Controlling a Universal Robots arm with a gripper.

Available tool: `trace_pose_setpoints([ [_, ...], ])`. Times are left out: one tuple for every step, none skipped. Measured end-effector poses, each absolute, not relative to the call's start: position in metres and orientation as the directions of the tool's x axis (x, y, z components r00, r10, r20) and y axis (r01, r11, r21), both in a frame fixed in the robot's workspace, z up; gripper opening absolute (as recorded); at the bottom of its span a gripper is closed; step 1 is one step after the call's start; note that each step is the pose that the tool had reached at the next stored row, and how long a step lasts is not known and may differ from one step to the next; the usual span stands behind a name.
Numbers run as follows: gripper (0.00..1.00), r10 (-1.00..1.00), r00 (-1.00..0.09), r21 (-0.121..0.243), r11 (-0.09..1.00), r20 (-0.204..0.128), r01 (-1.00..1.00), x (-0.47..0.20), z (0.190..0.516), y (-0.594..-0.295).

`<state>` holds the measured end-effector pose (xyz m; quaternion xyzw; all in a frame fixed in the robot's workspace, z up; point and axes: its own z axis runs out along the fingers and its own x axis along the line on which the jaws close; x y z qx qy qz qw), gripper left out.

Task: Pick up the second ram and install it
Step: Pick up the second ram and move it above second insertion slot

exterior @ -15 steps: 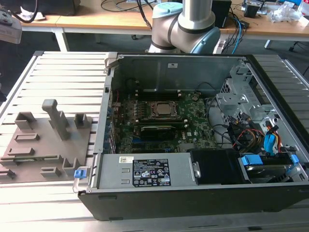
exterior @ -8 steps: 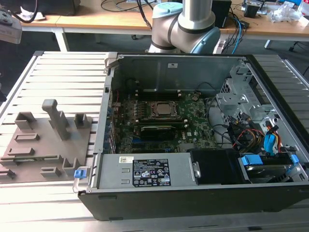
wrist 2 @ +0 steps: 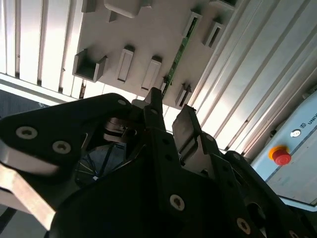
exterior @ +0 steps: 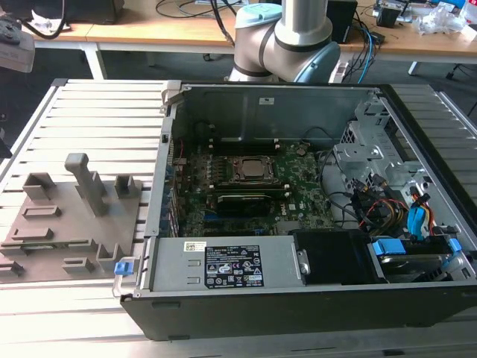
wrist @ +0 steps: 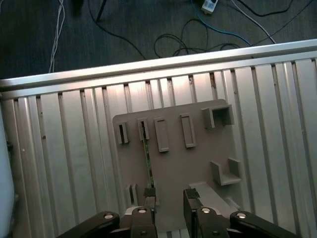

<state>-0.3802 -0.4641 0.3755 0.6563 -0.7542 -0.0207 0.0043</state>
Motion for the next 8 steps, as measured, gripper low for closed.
trace_pose_setpoints([
  [0.36,-0.99,-0.139,0.037,0.138,-0.021,-0.99,-0.3802,0.3755,-0.4641],
  [0.36,-0.99,-0.139,0.036,0.138,-0.021,-0.99,-0.3802,0.3748,-0.464],
  [0.36,-0.99,-0.139,0.037,0.138,-0.021,-0.99,-0.3802,0.3741,-0.4641],
  [0.36,-0.99,-0.139,0.037,0.138,-0.021,-0.99,-0.3802,0.3733,-0.4641],
  [0.36,-0.99,-0.139,0.037,0.138,-0.021,-0.99,-0.3802,0.3723,-0.4641],
  [0.36,-0.99,-0.139,0.037,0.138,-0.021,-0.99,-0.3802,0.3714,-0.4641],
  [0.36,-0.99,-0.139,0.037,0.138,-0.021,-0.99,-0.3802,0.3695,-0.4641],
  [0.36,-0.99,-0.139,0.037,0.138,-0.021,-0.99,-0.3802,0.3676,-0.4641],
])
